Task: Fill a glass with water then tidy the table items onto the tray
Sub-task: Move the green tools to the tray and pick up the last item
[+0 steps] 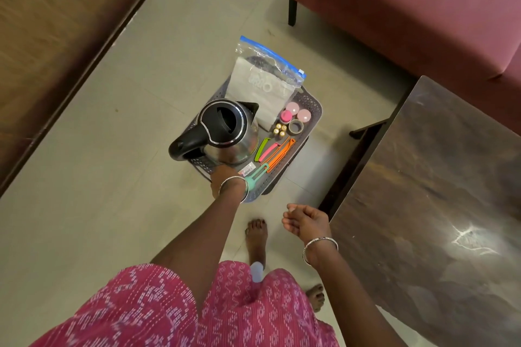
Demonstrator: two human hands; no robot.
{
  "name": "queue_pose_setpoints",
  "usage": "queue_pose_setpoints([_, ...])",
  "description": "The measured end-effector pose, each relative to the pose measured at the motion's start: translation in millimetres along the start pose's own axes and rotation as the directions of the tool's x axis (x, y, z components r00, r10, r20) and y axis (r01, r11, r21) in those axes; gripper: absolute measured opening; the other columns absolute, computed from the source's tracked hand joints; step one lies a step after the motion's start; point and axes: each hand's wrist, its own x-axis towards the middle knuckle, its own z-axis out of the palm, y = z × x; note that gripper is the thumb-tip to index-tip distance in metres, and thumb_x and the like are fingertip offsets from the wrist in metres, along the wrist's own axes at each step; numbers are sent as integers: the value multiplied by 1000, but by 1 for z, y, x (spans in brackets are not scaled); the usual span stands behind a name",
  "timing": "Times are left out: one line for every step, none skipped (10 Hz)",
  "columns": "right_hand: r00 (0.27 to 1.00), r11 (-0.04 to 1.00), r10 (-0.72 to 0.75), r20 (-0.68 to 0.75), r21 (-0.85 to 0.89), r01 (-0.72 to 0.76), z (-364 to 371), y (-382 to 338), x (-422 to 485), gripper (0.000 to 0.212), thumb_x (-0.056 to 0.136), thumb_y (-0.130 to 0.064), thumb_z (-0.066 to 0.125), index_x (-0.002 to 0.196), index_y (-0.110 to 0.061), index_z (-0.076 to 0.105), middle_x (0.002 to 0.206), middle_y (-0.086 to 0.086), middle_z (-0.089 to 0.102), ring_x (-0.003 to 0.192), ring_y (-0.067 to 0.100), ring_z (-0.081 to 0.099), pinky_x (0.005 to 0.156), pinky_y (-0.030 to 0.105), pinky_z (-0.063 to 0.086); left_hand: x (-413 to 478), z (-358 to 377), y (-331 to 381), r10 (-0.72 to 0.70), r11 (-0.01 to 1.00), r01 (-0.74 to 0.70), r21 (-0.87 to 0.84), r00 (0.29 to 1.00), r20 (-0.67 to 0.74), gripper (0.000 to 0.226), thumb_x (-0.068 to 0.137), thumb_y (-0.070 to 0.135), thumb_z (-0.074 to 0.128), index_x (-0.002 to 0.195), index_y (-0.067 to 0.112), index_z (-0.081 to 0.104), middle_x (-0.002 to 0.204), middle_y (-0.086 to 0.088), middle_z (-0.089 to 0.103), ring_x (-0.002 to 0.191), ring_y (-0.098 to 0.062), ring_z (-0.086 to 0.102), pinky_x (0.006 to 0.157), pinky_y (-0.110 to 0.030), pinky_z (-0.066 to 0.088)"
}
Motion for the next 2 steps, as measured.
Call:
queue_pose_setpoints([1000,999,-3,0,35,3,-5,2,-10,13,94,3,56,94,2,68,77,17,67,65,23,64,57,23,58,5,-1,-8,46,999,-47,7,993,113,30,82,14,73,111,7,69,118,-17,67,108,-36,64,90,-40,53])
queue_pose_setpoints([1000,999,5,9,44,-5,-11,5,-21,12,94,4,56,95,3,68,75,16,66,62,22,63,55,22,58,-8,-1,-24,193,981,-186,-60,971,140,22,81,1,69,102,6,74,114,-13,70,108,-35,63,94,-41,52])
